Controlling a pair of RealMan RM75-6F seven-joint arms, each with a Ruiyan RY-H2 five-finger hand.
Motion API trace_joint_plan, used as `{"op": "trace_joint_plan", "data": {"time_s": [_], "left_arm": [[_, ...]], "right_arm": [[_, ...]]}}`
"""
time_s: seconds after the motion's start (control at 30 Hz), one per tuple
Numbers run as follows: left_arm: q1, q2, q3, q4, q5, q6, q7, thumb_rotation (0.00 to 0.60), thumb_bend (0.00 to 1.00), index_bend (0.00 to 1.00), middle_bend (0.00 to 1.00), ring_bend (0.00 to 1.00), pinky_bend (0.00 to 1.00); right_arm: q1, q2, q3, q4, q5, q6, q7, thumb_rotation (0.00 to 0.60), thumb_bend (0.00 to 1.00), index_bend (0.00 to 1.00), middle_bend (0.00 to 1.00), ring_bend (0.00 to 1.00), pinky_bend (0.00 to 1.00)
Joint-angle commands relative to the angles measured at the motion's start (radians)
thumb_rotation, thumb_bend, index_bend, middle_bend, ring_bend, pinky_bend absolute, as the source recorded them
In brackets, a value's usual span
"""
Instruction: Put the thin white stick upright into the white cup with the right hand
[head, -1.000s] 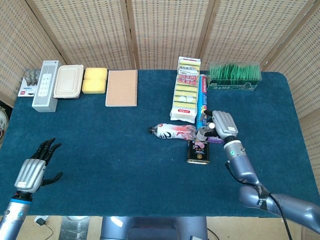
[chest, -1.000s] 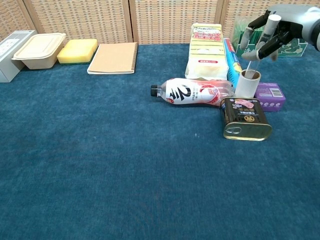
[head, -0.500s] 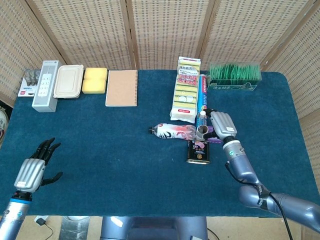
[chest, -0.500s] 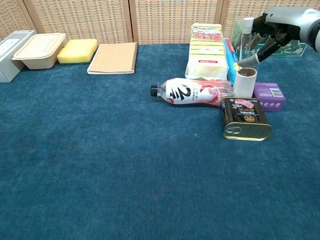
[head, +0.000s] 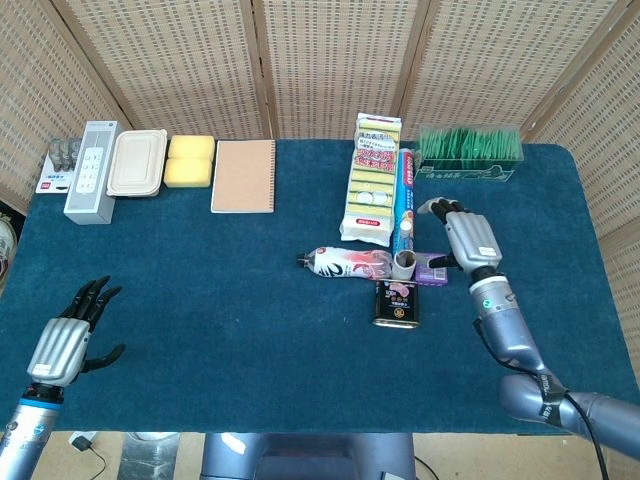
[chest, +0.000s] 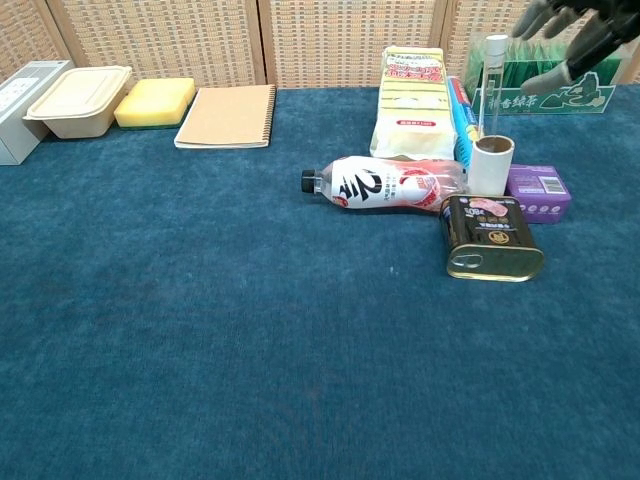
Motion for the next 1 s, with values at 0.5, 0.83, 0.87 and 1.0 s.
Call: {"op": "trace_joint_plan", "data": {"time_s": [0.5,0.83,0.87,1.0], "left_arm": [[0.016,0.016,0.000,-0.019,0.015,0.039,0.000,0.599,0.20,0.10,0.04,0.03,0.32],[0.037,0.047,0.018,-0.061,0.026,0.056,0.046,0.600,0.20,0.10,0.04,0.03,0.32],[0.039,0.051,0.020,-0.067,0.024,0.054,0.056,0.600,0.20,0.10,0.04,0.03,0.31],[0.045,0.065,0.021,-0.093,0.014,0.050,0.087,0.599,0.20,0.10,0.04,0.03,0.31]], "right_arm": [[-0.279,0.130,-0.193,-0.099,-0.402,0.305,0.100,0.529,0.23,0.25,0.21,0.19,0.28],[-0.477,0.071,-0.313,0.021,-0.649,0.586,0.226,0.527,0.23,0.26,0.23,0.19,0.28],[-0.491,0.064,-0.319,0.038,-0.658,0.602,0.236,0.527,0.23,0.26,0.23,0.19,0.28],[-0.549,0.037,-0.339,0.114,-0.678,0.657,0.282,0.529,0.23,0.26,0.23,0.19,0.28]]}}
